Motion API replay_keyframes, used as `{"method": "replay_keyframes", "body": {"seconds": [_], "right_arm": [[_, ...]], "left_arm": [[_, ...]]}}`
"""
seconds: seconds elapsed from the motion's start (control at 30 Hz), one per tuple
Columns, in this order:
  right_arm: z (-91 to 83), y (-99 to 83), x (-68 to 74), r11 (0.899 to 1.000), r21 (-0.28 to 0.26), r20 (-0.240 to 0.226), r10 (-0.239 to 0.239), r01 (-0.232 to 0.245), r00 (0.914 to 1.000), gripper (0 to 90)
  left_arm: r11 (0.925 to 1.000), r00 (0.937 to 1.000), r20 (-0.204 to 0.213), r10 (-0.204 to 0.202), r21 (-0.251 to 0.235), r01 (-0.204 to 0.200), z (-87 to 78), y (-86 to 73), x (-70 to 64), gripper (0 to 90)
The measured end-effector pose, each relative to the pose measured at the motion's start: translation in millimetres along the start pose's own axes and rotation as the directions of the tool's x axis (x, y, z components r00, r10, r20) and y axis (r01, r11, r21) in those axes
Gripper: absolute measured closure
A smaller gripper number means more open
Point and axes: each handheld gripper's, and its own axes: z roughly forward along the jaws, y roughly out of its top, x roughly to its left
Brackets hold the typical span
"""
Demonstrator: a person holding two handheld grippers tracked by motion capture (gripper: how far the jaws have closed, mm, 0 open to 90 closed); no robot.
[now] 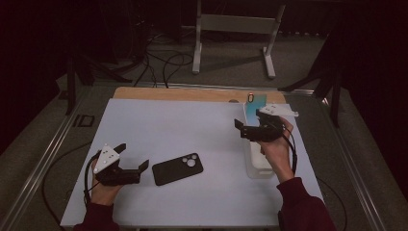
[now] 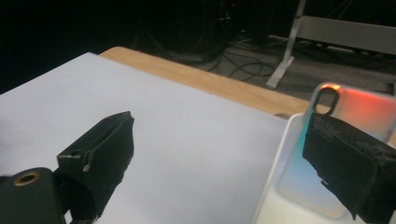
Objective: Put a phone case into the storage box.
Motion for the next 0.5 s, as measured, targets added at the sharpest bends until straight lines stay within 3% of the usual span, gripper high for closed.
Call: {"method": "replay_keyframes", "body": {"seconds": [0.13,0.5], "right_arm": [[-7.2,-6.0,7.4,1.0,-0.008,-0.007,-0.024,0.024,0.9997,8.7],[-24.0,-27.0,12.1,0.999,-0.04,-0.053,0.001,-0.004,0.9986,8.4]], "left_arm": [[1.0,1.0,0.001,-0.001,-0.001,0.001,0.0,0.0,0.0,0.0],[1.0,1.0,0.004,0.006,-0.006,-0.006,-0.2,1.4,-1.8,0.0]]}}
